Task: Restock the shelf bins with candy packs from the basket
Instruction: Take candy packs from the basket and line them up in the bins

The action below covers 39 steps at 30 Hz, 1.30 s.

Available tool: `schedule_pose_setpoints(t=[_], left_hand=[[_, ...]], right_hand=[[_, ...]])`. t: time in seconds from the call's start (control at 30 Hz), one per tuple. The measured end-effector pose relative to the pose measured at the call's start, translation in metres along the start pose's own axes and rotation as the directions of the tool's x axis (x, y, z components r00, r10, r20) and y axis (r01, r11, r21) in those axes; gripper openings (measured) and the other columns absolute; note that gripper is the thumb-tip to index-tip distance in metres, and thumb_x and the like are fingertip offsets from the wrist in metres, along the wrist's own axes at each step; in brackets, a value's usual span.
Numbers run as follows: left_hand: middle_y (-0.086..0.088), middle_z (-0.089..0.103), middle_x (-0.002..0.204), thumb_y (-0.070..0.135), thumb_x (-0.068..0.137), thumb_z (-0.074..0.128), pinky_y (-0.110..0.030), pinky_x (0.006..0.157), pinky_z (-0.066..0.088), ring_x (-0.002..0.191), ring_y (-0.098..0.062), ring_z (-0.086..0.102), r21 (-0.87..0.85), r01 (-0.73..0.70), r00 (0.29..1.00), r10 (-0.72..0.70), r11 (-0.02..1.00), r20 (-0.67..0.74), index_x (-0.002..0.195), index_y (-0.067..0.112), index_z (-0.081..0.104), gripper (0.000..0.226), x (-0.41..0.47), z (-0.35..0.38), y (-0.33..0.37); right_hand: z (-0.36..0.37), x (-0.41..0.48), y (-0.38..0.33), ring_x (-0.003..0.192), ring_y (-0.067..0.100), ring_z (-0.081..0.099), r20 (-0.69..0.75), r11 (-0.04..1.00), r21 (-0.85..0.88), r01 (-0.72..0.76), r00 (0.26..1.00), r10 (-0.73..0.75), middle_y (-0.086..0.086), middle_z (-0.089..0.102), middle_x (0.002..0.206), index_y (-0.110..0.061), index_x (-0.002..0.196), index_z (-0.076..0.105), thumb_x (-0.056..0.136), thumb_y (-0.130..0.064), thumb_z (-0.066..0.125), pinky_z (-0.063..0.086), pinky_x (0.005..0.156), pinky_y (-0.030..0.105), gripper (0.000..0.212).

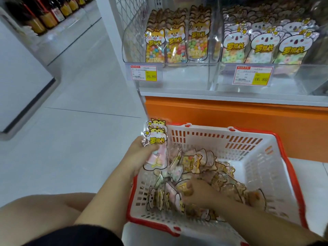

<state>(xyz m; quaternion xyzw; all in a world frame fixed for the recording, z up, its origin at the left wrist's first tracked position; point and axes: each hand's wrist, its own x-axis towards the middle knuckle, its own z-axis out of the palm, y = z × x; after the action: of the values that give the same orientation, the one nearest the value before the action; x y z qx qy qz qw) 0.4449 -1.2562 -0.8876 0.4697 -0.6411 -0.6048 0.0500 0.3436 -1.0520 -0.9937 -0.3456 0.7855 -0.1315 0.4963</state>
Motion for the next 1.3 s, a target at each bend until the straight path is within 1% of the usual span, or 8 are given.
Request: schedule_pose_setpoints(t=[0.17,0.27,0.37,0.5,0.67,0.9,1.13,1.3], left_hand=[[0.002,0.069,0.077,0.013,0.087,0.075,-0.026,0.068,0.048,0.071,-0.015,0.065,0.045,-0.041,0.999,0.04,0.998,0.013,0.1,0.009,0.062,0.019,0.003,0.005,-0.003],[0.01,0.073,0.08,0.009,0.086,0.076,-0.013,0.057,0.047,0.062,-0.001,0.066,0.032,-0.086,0.996,0.085,0.996,0.02,0.112,0.01,0.065,0.028,0.003,0.011,0.003],[0.003,0.075,0.095,0.012,0.086,0.077,-0.011,0.054,0.045,0.061,0.003,0.065,0.064,-0.153,0.988,0.154,0.986,-0.004,0.114,0.015,0.065,0.031,0.002,0.017,0.009],[0.009,0.075,0.104,0.019,0.087,0.077,-0.025,0.079,0.056,0.086,-0.001,0.07,0.081,-0.255,0.967,0.256,0.964,-0.008,0.116,0.024,0.064,0.032,-0.003,0.027,0.027],[0.012,0.07,0.119,0.032,0.084,0.08,-0.044,0.097,0.053,0.11,-0.011,0.065,0.109,-0.354,0.935,0.349,0.929,0.068,0.13,0.028,0.057,0.051,-0.018,0.053,0.057],[0.01,0.07,0.113,0.028,0.082,0.081,-0.017,0.072,0.05,0.097,-0.002,0.067,0.105,-0.475,0.866,0.443,0.874,0.233,0.124,0.026,0.056,0.049,-0.039,0.106,0.101],[0.006,0.067,0.111,0.032,0.095,0.065,-0.016,0.061,0.046,0.087,-0.003,0.06,0.066,-0.502,0.841,0.468,0.863,0.272,0.117,0.025,0.058,0.024,-0.058,0.138,0.133],[0.016,0.056,0.131,0.061,0.09,0.059,-0.024,0.074,0.052,0.117,-0.007,0.056,-0.151,-0.384,0.856,0.413,0.911,0.311,0.126,0.027,0.053,0.05,-0.061,0.151,0.152]], right_hand=[[0.014,0.005,0.005,0.052,0.02,0.027,-0.057,0.991,-0.089,0.103,0.992,-0.108,0.014,0.036,0.058,-0.012,0.053,0.038,0.072,-0.019,0.058,0.027,0.053,0.034,0.029],[-0.012,-0.002,-0.005,0.055,0.017,0.017,-0.179,0.991,0.002,0.133,0.975,-0.13,0.01,0.024,0.06,-0.018,0.061,0.027,0.088,-0.016,0.05,0.017,0.058,0.034,0.036],[-0.062,-0.017,-0.013,0.062,0.017,0.041,-0.306,0.973,0.213,0.094,0.952,-0.025,0.002,0.046,0.071,-0.015,0.075,0.042,0.101,-0.029,0.047,0.032,0.058,0.031,0.029],[-0.128,-0.054,-0.016,0.084,0.01,0.058,-0.468,0.976,0.135,0.17,0.879,-0.088,-0.005,0.062,0.094,-0.024,0.095,0.057,0.104,-0.026,0.044,0.043,0.068,0.025,0.016],[-0.188,-0.11,-0.021,0.074,0.019,0.06,-0.676,0.987,-0.038,0.158,0.723,-0.142,-0.008,0.061,0.077,-0.027,0.083,0.056,0.1,-0.02,0.047,0.039,0.056,0.026,0.02],[-0.247,-0.187,-0.029,0.039,0.011,0.051,-0.497,0.856,0.438,0.274,0.868,-0.024,0.004,0.056,0.056,-0.003,0.09,0.064,0.096,-0.002,0.047,0.037,0.041,0.017,0.018],[-0.255,-0.204,-0.019,0.098,0.019,0.068,-0.375,0.674,0.645,0.36,0.918,-0.132,0.003,0.076,0.101,-0.007,0.107,0.069,0.07,-0.041,0.077,0.041,0.096,0.042,0.05],[-0.249,-0.188,-0.017,0.062,0.016,0.055,-0.74,0.589,0.56,0.582,0.671,0.041,-0.006,0.055,0.055,-0.01,0.09,0.057,0.076,-0.006,0.083,0.048,0.065,0.035,0.03]])
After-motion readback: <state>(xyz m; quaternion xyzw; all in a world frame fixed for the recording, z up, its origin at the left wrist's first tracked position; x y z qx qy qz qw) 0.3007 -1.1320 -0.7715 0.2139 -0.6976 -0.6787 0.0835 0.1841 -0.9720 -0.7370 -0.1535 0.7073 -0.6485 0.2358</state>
